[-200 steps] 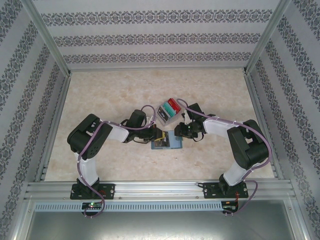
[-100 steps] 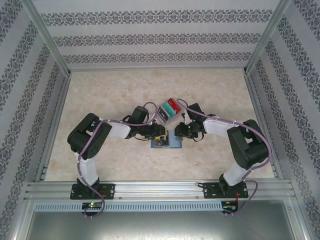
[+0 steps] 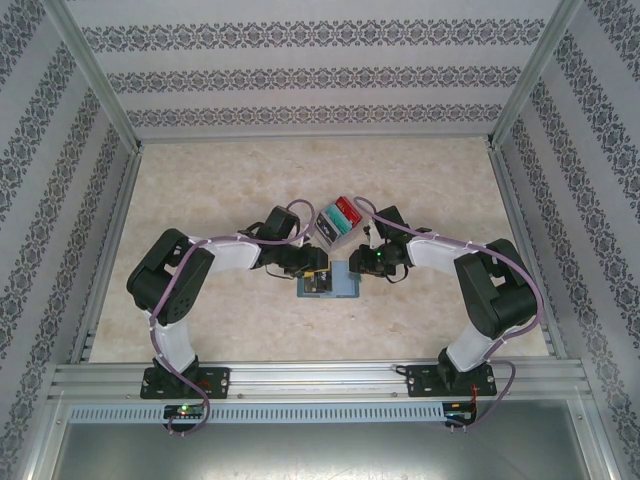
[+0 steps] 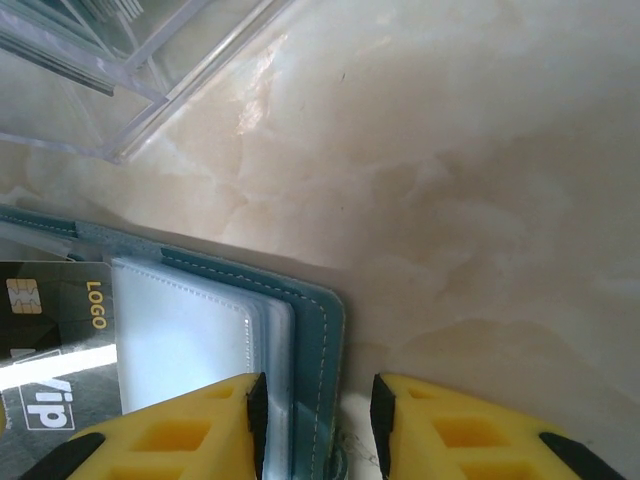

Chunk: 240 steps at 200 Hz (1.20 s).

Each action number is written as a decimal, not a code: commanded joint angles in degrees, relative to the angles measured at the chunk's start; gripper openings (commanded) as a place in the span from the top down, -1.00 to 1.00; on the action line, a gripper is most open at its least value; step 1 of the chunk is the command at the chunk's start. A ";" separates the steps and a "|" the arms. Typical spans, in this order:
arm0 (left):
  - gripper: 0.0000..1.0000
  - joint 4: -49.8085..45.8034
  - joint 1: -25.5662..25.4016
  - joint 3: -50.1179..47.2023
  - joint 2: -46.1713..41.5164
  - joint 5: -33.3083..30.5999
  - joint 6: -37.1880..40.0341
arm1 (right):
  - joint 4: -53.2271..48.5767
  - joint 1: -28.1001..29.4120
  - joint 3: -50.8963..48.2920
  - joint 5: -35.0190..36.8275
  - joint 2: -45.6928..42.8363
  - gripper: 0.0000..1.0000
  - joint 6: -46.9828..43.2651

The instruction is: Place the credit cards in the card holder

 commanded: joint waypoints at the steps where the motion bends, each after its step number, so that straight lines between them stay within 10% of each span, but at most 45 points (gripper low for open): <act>1: 0.25 -8.31 -0.03 2.10 -1.25 -2.73 3.44 | -0.98 0.01 -0.41 -1.35 2.24 0.29 -0.14; 103: 0.83 -9.73 -3.05 5.03 1.89 -5.04 3.91 | -0.30 2.13 0.47 -0.92 3.61 0.35 0.90; 175: 0.69 1.64 -3.66 1.85 4.12 -1.27 -2.74 | -0.23 2.27 0.85 -0.64 4.03 0.36 1.05; 240: 0.34 -12.53 -4.02 4.36 -3.07 -11.12 3.58 | -1.21 2.19 0.19 1.41 3.32 0.35 0.84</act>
